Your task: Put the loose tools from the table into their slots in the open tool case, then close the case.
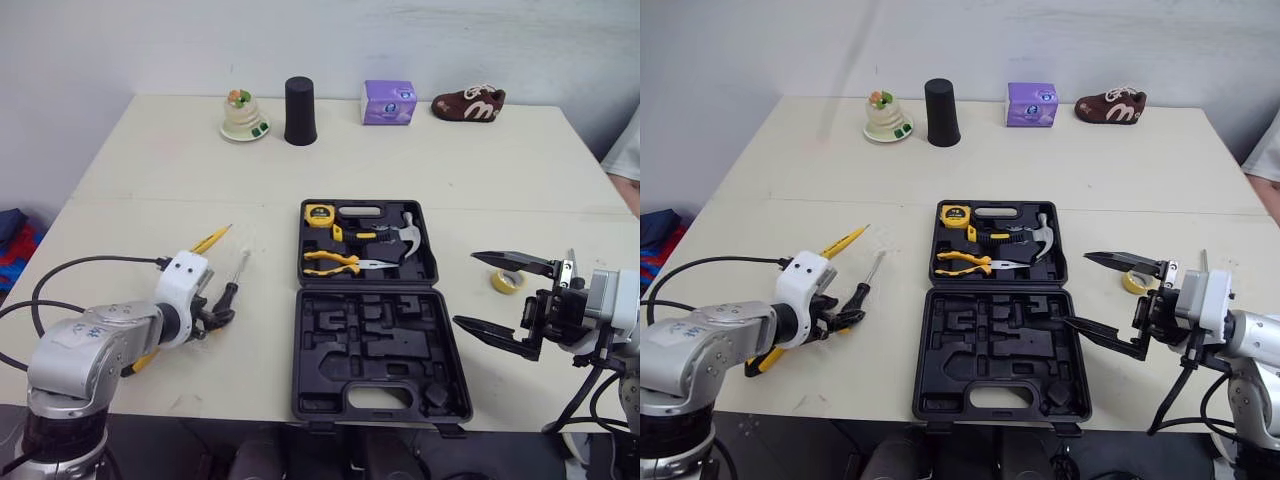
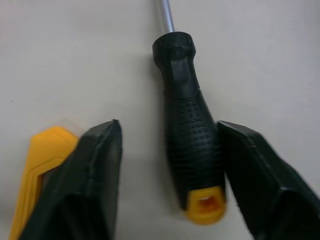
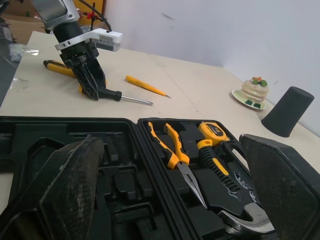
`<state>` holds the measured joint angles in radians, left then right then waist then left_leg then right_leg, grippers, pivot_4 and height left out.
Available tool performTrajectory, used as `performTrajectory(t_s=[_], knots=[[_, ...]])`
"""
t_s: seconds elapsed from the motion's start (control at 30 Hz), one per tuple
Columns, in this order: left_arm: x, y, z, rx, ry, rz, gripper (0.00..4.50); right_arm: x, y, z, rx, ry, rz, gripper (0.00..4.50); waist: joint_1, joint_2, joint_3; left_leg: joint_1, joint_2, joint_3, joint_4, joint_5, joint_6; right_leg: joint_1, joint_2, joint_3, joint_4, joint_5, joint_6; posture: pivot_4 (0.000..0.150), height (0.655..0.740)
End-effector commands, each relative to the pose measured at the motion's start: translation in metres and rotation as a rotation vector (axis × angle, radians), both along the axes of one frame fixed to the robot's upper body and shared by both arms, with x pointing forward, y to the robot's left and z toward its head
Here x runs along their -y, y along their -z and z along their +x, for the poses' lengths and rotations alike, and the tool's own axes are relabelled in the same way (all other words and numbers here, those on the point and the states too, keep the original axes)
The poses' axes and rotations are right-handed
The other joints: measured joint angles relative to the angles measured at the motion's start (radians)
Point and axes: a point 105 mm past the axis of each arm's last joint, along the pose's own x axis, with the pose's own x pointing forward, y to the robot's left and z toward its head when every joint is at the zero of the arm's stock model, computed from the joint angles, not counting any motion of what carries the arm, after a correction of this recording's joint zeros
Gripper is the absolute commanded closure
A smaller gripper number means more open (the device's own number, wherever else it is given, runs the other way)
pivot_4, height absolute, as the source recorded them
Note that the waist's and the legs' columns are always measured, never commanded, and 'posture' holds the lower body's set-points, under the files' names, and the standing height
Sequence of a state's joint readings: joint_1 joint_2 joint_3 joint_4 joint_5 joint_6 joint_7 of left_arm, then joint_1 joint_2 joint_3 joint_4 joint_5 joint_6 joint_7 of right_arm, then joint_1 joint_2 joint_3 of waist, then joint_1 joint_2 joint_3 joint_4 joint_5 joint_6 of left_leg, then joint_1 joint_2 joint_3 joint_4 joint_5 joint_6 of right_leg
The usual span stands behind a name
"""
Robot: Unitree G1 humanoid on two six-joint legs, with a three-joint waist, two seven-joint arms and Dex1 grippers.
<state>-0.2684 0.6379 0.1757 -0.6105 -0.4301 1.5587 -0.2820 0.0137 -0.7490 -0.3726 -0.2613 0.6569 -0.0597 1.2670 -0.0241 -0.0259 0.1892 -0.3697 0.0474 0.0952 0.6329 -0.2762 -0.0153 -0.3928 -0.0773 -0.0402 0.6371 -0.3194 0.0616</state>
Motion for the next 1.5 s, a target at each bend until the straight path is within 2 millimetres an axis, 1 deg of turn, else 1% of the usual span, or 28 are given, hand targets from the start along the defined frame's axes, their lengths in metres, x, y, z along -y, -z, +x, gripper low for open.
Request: performTrajectory(t_s=[0.03,0.07,0.13,0.23,0.27,0.33,0.37,0.43,0.5,0.6,0.67,0.7,0.77,0.83,0.87,0.93,1.03,1.13,1.3,1.43,1.5], knots=[[0.009,0.007,-0.004,-0.006,0.009,-0.036,3.24,0.003,-0.007,0.001,0.026,0.017,-0.009,0.00,0.000,0.000,0.000,0.000,0.000,0.000,0.000,0.000,0.000,0.000,0.000,0.000,0.000,0.000,0.000,0.150,0.7400],[0.010,0.005,-0.003,0.015,0.002,-0.040,3.53,0.003,-0.007,0.002,0.027,0.020,-0.010,0.00,0.001,0.000,0.000,0.000,0.000,0.000,0.000,-0.001,0.001,0.000,0.000,0.000,0.000,0.000,0.000,0.150,0.7400],[0.009,-0.003,0.003,0.086,0.000,-0.047,3.53,0.005,-0.007,0.003,0.028,0.026,-0.010,0.00,0.006,0.000,0.000,0.000,0.000,0.000,0.000,-0.001,0.001,0.000,0.000,0.000,0.000,0.000,0.000,0.150,0.7400],[0.012,-0.028,0.015,0.227,0.063,-0.062,3.53,0.007,-0.007,0.004,0.029,0.037,-0.018,0.00,0.017,0.000,0.000,0.000,0.000,0.000,0.000,-0.001,0.002,0.000,0.000,-0.001,0.000,0.000,0.000,0.150,0.7400],[0.020,-0.046,0.018,0.306,0.164,-0.076,3.53,0.009,-0.006,0.004,0.030,0.048,-0.025,0.00,0.020,0.000,0.000,0.000,0.000,-0.001,0.000,-0.001,0.002,0.000,0.000,-0.001,0.000,0.000,0.000,0.150,0.7400],[0.033,-0.072,0.019,0.403,0.336,-0.071,3.53,0.013,-0.005,0.004,0.029,0.064,-0.043,0.00,0.022,-0.001,0.001,-0.001,0.000,0.000,0.000,-0.001,0.001,-0.001,0.000,-0.001,0.000,0.000,-0.001,0.150,0.7400],[0.039,-0.080,0.017,0.416,0.428,-0.066,3.53,0.015,-0.003,0.004,0.023,0.070,-0.057,0.00,0.023,-0.001,0.001,-0.001,0.000,-0.001,0.000,0.000,0.001,-0.001,0.000,-0.002,0.000,0.000,-0.001,0.150,0.7400],[0.055,-0.092,0.010,0.412,0.647,-0.044,3.53,0.024,0.007,0.002,-0.009,0.079,-0.132,0.00,0.025,-0.001,0.001,-0.001,0.000,0.000,0.000,0.000,0.000,0.000,0.000,-0.002,-0.001,-0.001,-0.001,0.150,0.7400],[0.067,-0.098,0.003,0.385,0.824,0.003,3.53,0.031,0.009,0.003,-0.019,0.115,-0.142,0.00,0.026,-0.001,0.000,-0.001,0.000,0.000,-0.001,-0.001,0.000,0.001,0.000,-0.003,-0.003,-0.001,-0.002,0.150,0.7400],[0.086,-0.091,-0.004,0.300,1.043,0.122,3.53,0.039,0.010,0.002,-0.036,0.159,-0.151,0.00,0.023,-0.001,0.001,-0.002,-0.001,0.001,-0.001,-0.001,0.001,0.001,0.000,-0.001,-0.006,0.000,-0.001,0.150,0.7400],[0.096,-0.087,0.001,0.279,1.106,0.182,3.53,0.042,0.012,0.001,-0.053,0.173,-0.163,0.00,0.023,-0.001,0.000,-0.002,0.000,0.002,-0.001,-0.001,0.002,0.001,0.001,-0.001,-0.006,0.000,0.000,0.150,0.7400],[0.101,-0.086,0.006,0.270,1.109,0.204,3.53,0.043,0.013,0.000,-0.063,0.181,-0.167,0.00,0.022,-0.001,0.001,-0.002,-0.001,0.002,-0.001,-0.001,0.002,0.001,0.001,0.000,-0.006,0.000,0.000,0.150,0.7400],[0.111,-0.080,0.007,0.199,1.145,0.228,3.53,0.046,0.016,-0.001,-0.076,0.200,-0.180,0.00,0.024,-0.001,0.001,-0.002,0.000,0.002,0.000,-0.001,0.002,0.001,0.004,0.001,-0.006,0.000,0.001,0.150,0.7400],[0.128,-0.076,0.015,0.181,1.149,0.268,3.53,0.048,0.019,-0.003,-0.084,0.215,-0.181,0.00,0.024,-0.001,0.001,-0.003,-0.001,0.002,0.001,-0.001,0.002,0.000,0.008,0.002,-0.006,0.001,0.002,0.150,0.7400],[0.137,-0.072,0.016,0.179,1.190,0.301,3.53,0.047,0.021,-0.006,-0.088,0.216,-0.178,0.00,0.024,-0.001,0.001,-0.003,-0.001,0.001,0.001,-0.001,0.002,0.001,0.014,0.003,-0.006,0.001,0.002,0.150,0.7400],[0.151,-0.065,0.019,0.175,1.220,0.324,3.53,0.042,0.019,-0.012,-0.090,0.216,-0.142,0.00,0.026,-0.001,0.001,-0.003,-0.001,0.001,0.002,-0.001,0.002,0.000,0.016,0.005,-0.006,0.001,0.002,0.150,0.7400],[0.156,-0.056,0.026,0.170,1.222,0.380,3.53,0.038,0.018,-0.016,-0.092,0.218,-0.130,0.00,0.018,-0.001,0.001,-0.003,0.001,0.003,0.003,-0.001,0.001,-0.001,0.015,0.008,-0.005,0.000,0.004,0.150,0.7400],[0.163,-0.048,0.027,0.132,1.227,0.401,3.53,0.031,0.016,-0.017,-0.094,0.222,-0.129,0.00,0.020,-0.001,0.001,-0.002,0.001,0.006,0.004,0.000,0.000,-0.002,0.015,0.013,-0.002,-0.001,0.004,0.150,0.7400],[0.171,-0.044,0.032,0.136,1.185,0.432,3.53,0.020,0.013,-0.018,-0.094,0.222,-0.113,0.00,0.022,-0.001,0.001,-0.001,0.002,0.006,0.006,-0.001,0.001,-0.002,0.015,0.013,0.001,-0.001,0.004,0.150,0.7400],[0.172,-0.042,0.032,0.126,1.160,0.434,3.53,0.016,0.013,-0.019,-0.100,0.223,-0.111,0.00,0.023,-0.001,0.001,-0.001,0.002,0.007,0.006,-0.001,0.002,-0.002,0.015,0.014,0.001,-0.001,0.005,0.150,0.7400],[0.170,-0.042,0.035,0.130,1.135,0.456,3.53,0.014,0.013,-0.019,-0.101,0.222,-0.109,0.00,0.023,-0.001,0.001,-0.001,0.002,0.007,0.007,-0.002,0.002,-0.002,0.015,0.014,0.001,-0.001,0.005,0.150,0.7400]])
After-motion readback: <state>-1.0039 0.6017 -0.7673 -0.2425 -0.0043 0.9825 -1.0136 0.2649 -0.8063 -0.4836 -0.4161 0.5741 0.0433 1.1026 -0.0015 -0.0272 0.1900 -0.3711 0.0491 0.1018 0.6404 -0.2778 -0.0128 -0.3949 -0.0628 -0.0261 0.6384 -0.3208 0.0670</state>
